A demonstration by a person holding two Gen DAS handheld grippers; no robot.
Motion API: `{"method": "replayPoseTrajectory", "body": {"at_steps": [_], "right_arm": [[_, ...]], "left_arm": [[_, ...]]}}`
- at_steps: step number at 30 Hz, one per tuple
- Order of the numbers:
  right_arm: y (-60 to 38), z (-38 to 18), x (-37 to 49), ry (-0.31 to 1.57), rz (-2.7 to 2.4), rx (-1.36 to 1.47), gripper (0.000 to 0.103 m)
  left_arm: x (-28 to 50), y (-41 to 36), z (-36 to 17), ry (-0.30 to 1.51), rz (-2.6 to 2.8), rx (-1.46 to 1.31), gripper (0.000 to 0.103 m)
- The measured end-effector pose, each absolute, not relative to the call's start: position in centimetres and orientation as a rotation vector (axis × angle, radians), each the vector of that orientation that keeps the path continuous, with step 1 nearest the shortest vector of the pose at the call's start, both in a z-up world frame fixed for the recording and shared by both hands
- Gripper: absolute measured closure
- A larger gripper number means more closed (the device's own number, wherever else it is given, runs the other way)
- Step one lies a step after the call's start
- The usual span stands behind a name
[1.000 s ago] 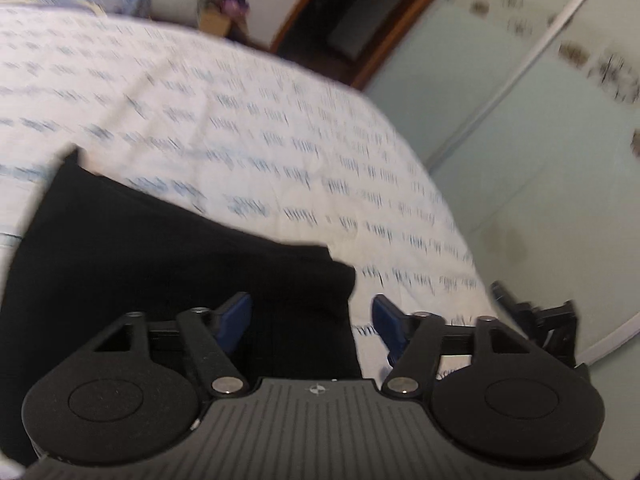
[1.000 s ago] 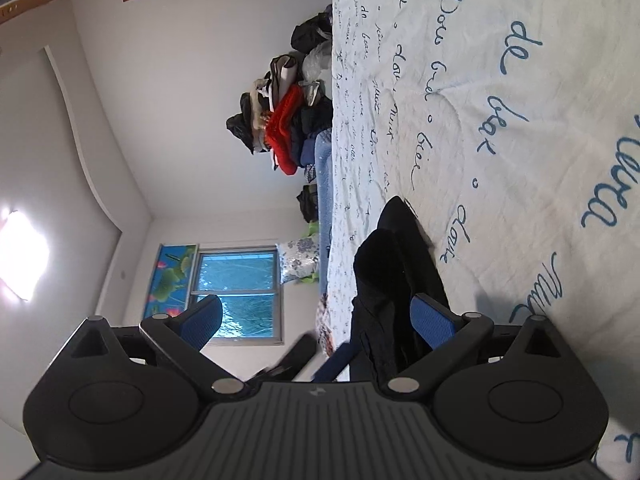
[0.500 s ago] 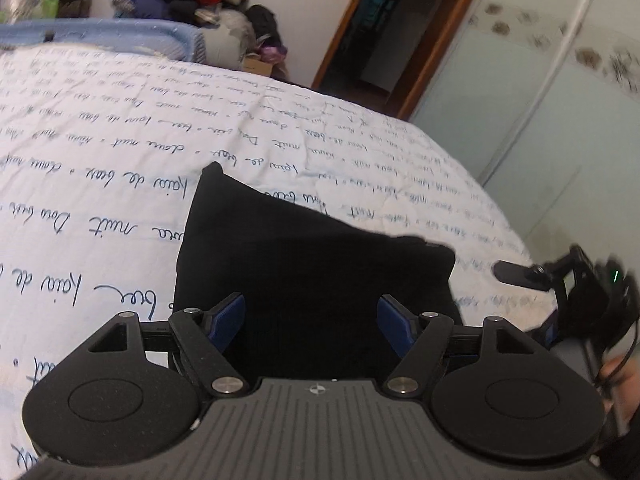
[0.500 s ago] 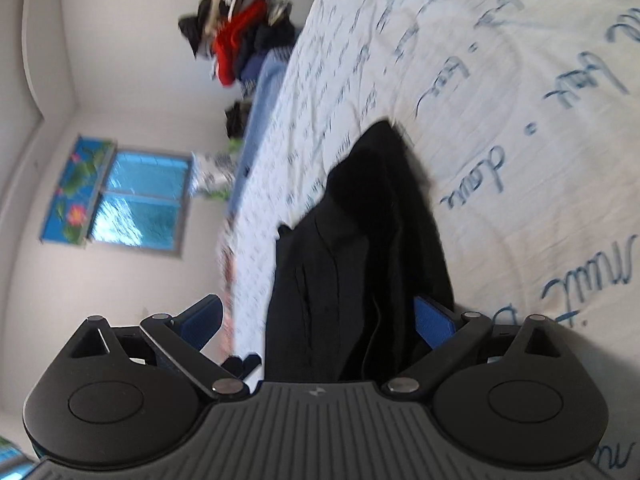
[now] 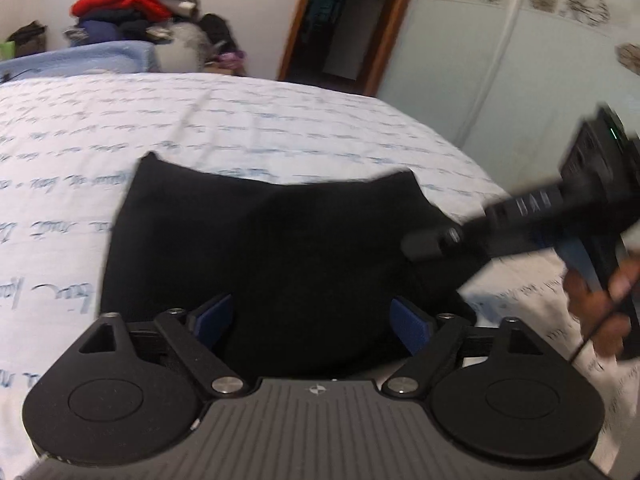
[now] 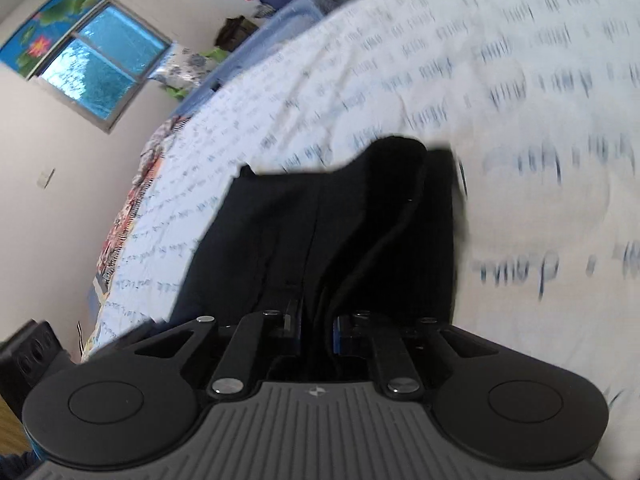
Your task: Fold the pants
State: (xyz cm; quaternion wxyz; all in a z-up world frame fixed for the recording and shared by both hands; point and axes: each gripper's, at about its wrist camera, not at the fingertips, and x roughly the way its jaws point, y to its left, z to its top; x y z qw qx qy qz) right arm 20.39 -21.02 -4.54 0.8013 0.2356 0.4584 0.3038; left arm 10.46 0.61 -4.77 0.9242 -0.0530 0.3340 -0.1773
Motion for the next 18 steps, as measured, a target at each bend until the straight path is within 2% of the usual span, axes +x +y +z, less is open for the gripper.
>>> {"method": "replayPoseTrajectory", "body": {"at_steps": [2,5,11,15,17,18], "right_arm": [[-21.6,-4.6,20.2,0.983,0.637,0.472,0.091],[-22.9,-8.2,21.0,1.045,0.605,0.574,0.091],[-25.7,-8.3,19.5,1.020,0.545,0.758,0.087],[-27.0,-4.1,17.6,0.826,0.432,0.735,0.086],[-26.1,-3.1,17.6,0.764,0.514,0.821,0.085],[-25.0,-3.0,18.0,0.756,0.561,0.881,0.078]], "left_arm": [[10.4,-0.1,-5.4,0.681,-0.377,-0.081,0.011],[10.3,-0.6,-6.1,0.696,-0.380,-0.048,0.012],[9.8,2.6,-2.3,0.628,-0.392,-0.154,0.011],[12.0,4.6,-0.9,0.591,-0.327,-0.169,0.011],[14.3,4.5,-1.0,0.601,-0.296,-0.154,0.012],[15.4,4.2,-1.3,0.616,-0.292,-0.144,0.014]]}}
